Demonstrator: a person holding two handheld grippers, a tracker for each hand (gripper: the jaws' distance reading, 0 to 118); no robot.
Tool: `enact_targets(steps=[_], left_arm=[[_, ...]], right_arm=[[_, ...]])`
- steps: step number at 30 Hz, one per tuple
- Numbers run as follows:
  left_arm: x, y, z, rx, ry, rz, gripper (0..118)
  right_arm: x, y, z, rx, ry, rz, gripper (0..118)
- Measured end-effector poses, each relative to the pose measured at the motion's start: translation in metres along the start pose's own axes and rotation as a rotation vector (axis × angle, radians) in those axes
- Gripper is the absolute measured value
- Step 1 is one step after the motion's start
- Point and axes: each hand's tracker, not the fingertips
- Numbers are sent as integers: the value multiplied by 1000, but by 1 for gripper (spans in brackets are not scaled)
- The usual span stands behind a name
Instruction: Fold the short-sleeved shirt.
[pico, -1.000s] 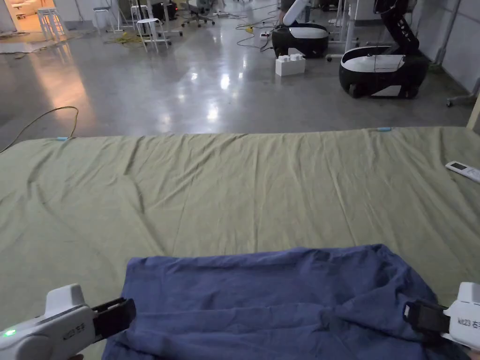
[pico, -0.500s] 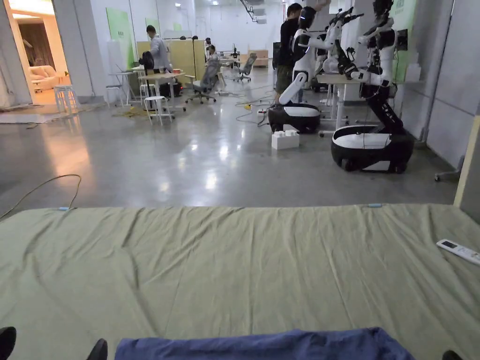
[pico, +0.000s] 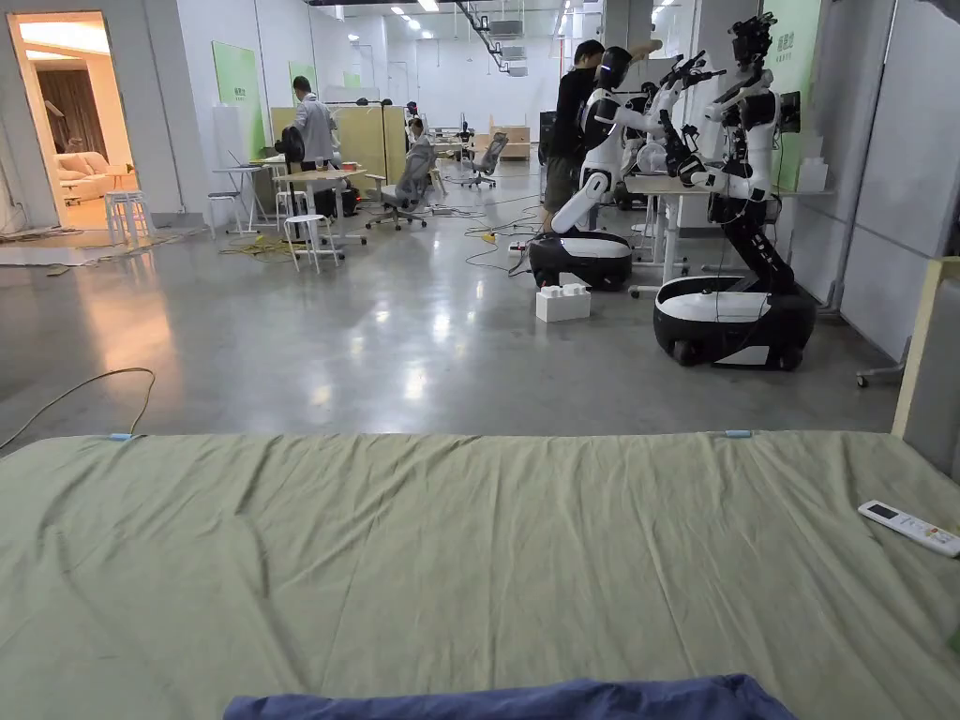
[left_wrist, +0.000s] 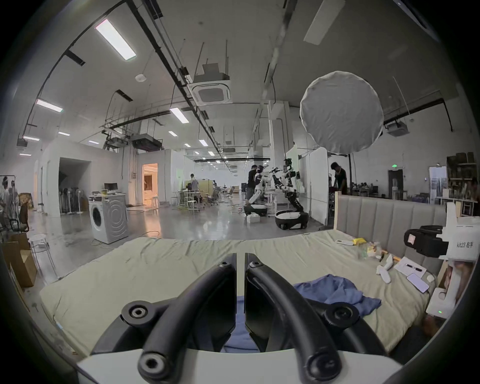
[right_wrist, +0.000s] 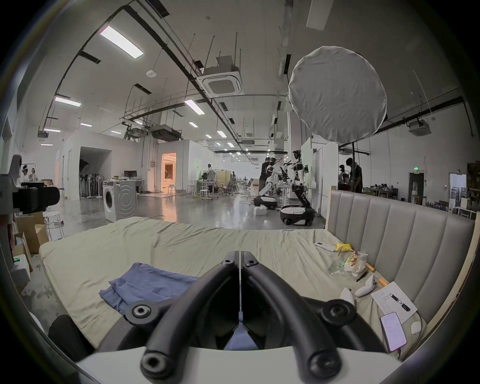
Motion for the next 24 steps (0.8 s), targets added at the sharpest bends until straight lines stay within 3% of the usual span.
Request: enact_targets(steps=[12,17,20,22,23,24], left_arm=[[-9,-5,-6,-40,-8,33,5],[-34,-24,-28,-135,22,88,8],[-62,-51,-58,-300,30,166,56],[-78,-83,-82,-403,34,215,62],[-86,-102,-94,-456,30,249,75],[-92,-121,-105,-501,41,265,77]], right_arm=[[6,-2,-3,-30,-4,-37,0],[11,-9,-1,-51,0,-57,0],[17,-23,-1,-90,8,-75,0],[19,-34,-1,-169,15,-130,0],[17,-33,-2,-149,10,-109,0],[18,-36,-2,-180,9,-121,0]])
